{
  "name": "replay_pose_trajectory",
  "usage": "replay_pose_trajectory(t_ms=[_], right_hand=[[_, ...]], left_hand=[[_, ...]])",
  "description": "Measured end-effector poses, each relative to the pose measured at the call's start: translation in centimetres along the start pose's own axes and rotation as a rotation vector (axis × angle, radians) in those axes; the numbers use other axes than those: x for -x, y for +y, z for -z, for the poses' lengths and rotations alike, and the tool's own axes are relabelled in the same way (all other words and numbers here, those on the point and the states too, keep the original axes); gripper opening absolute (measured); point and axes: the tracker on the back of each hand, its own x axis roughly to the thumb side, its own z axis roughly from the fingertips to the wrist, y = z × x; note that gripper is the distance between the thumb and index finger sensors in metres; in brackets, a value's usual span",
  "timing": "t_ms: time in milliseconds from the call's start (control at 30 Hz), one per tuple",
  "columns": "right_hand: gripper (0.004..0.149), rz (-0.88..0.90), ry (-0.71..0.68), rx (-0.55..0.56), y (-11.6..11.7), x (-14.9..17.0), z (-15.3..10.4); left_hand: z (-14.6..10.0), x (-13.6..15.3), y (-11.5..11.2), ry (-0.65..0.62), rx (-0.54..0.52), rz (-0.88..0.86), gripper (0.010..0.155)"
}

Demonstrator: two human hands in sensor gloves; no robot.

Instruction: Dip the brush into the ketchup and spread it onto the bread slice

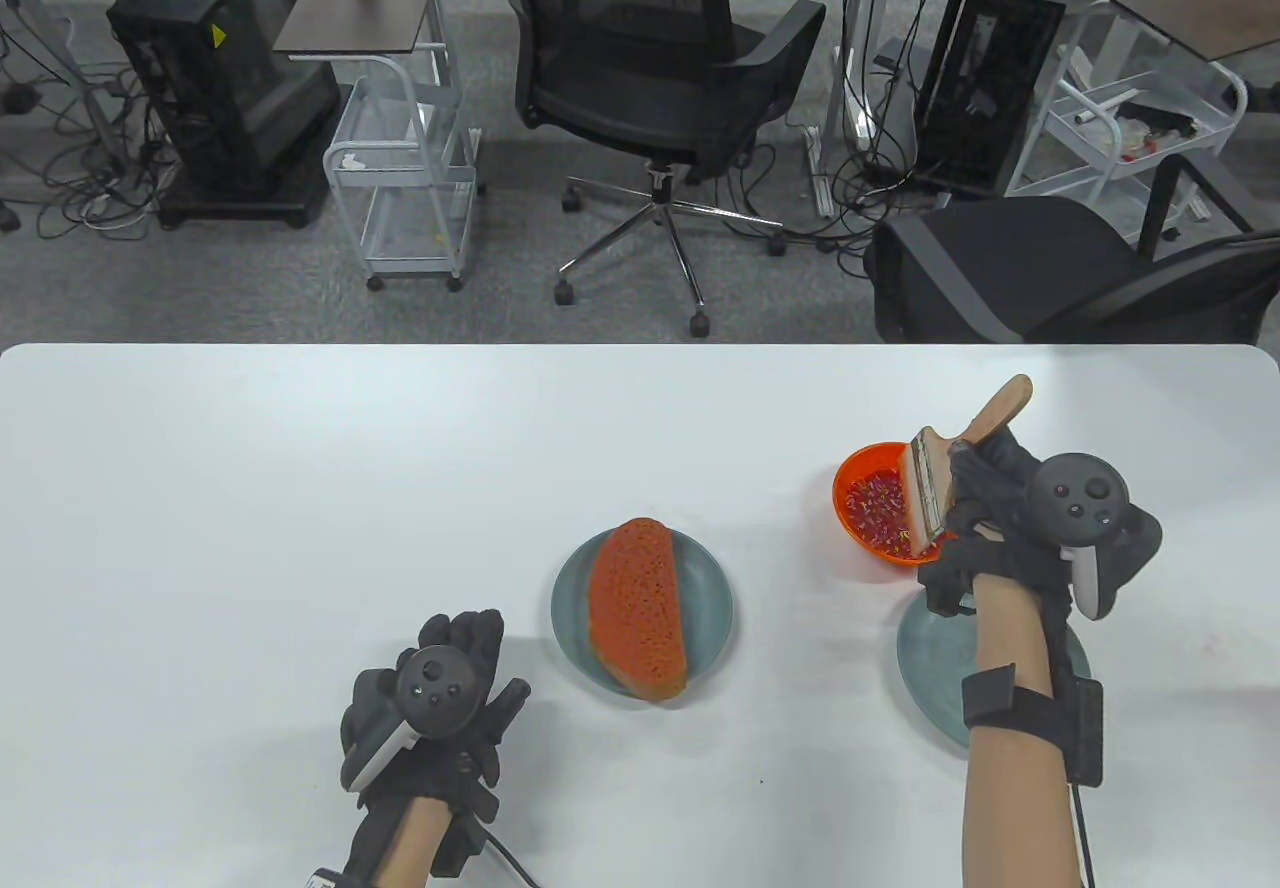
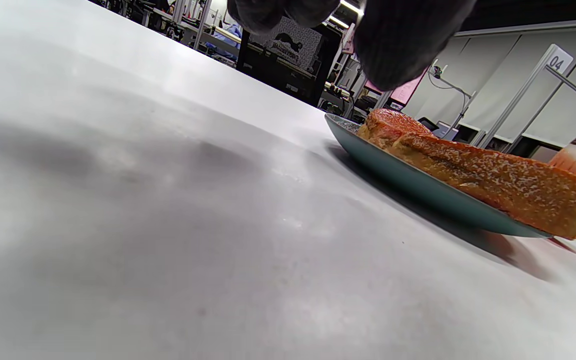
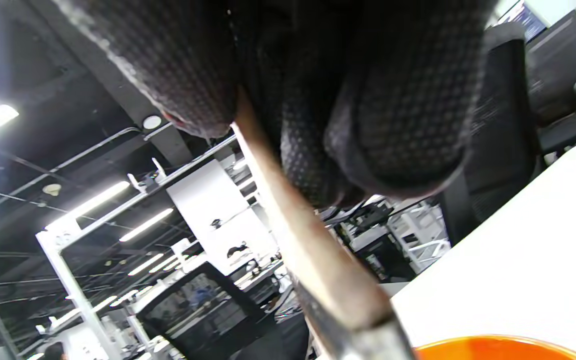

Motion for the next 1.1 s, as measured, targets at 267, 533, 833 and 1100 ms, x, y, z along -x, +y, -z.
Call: replay_pose_trajectory(t_ms=[267, 533, 833, 1100], right_hand=[[0.049, -0.050, 0.069, 0.020, 3.4, 1.4, 0.6], [0.049, -0.068, 0.087, 0.031, 5.2, 2.2, 0.1], [0.048, -0.047, 0.033, 0.120, 2.2, 0.6, -0.3], [0.049, 0.262, -0.113, 0.132, 0.8, -4.7, -4.3]], left_hand=[[0.0, 0.1, 0.1, 0.010, -0.019, 0.008, 0.072], [0.0, 0.1, 0.0, 0.014, -0.010, 0.048, 0.071], [0.0, 0.0, -0.1, 0.022, -0.004, 0.050, 0.071], [1.8, -1.7, -0.7, 0.003, 0.054, 0.031, 0.070]])
